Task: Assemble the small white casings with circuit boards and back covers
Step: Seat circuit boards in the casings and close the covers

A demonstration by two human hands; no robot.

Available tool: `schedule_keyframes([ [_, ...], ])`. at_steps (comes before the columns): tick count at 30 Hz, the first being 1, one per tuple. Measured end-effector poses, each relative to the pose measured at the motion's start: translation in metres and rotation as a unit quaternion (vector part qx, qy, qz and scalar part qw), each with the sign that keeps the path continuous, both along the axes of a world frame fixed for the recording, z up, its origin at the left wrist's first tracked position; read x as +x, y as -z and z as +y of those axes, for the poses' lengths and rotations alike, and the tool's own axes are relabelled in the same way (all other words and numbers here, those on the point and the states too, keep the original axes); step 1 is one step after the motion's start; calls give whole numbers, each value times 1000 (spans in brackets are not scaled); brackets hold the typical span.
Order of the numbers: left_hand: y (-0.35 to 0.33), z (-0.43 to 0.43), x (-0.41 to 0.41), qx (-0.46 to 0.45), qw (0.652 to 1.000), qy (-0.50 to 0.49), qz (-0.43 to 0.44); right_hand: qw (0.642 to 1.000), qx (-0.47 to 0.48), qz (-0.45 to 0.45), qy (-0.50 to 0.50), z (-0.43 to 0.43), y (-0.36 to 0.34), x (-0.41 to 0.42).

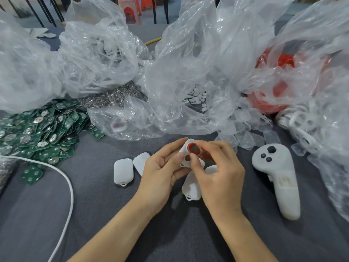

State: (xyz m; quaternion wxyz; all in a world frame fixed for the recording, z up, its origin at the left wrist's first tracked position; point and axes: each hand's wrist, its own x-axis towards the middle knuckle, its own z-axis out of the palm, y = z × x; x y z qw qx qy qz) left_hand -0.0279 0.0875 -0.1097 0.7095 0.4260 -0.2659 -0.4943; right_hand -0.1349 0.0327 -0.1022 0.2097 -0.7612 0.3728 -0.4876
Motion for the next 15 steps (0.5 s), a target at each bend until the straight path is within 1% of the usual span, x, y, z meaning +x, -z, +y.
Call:
schedule_keyframes([
  [9,-1,1,1,-2,1000,1,5,1000,-3,-15,1,-2,2,0],
  [15,-3,1,2,9,1000,3,26,997,44,-58,-25,-1,1,1],
])
